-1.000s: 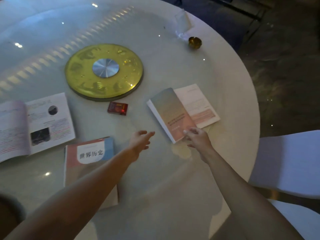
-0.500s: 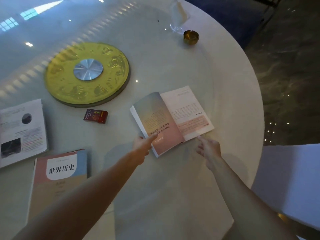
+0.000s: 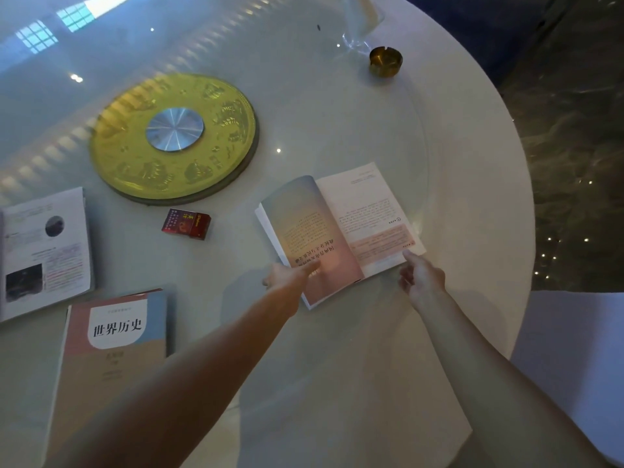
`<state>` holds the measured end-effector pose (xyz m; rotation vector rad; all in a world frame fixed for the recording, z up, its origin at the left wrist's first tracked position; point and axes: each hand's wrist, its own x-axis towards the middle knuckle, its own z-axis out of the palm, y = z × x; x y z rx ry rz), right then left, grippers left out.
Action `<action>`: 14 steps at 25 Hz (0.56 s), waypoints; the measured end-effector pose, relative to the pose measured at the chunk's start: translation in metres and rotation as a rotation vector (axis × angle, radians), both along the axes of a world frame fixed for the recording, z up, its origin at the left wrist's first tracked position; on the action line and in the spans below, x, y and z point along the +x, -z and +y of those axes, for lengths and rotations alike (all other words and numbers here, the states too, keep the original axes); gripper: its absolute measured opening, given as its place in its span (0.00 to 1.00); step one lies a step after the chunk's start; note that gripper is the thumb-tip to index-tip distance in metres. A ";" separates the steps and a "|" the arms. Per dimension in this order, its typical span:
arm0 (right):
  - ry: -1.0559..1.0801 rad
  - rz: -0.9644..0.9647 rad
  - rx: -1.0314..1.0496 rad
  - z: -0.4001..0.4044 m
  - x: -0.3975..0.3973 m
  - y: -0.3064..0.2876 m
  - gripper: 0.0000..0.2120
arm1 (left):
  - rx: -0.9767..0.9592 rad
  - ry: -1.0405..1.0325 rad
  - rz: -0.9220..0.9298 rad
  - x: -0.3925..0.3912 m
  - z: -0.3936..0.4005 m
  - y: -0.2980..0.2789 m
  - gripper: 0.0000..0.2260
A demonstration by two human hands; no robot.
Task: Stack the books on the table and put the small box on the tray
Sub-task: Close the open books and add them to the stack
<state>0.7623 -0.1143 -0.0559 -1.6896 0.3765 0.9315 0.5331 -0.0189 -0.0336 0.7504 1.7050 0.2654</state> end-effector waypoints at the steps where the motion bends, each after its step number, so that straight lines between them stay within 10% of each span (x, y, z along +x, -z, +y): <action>1: -0.014 0.003 -0.017 0.002 0.002 0.001 0.05 | -0.008 -0.014 -0.003 0.001 0.000 0.000 0.37; 14: -0.392 -0.265 0.014 -0.015 -0.049 -0.017 0.13 | -0.044 -0.066 -0.166 -0.028 -0.006 -0.009 0.29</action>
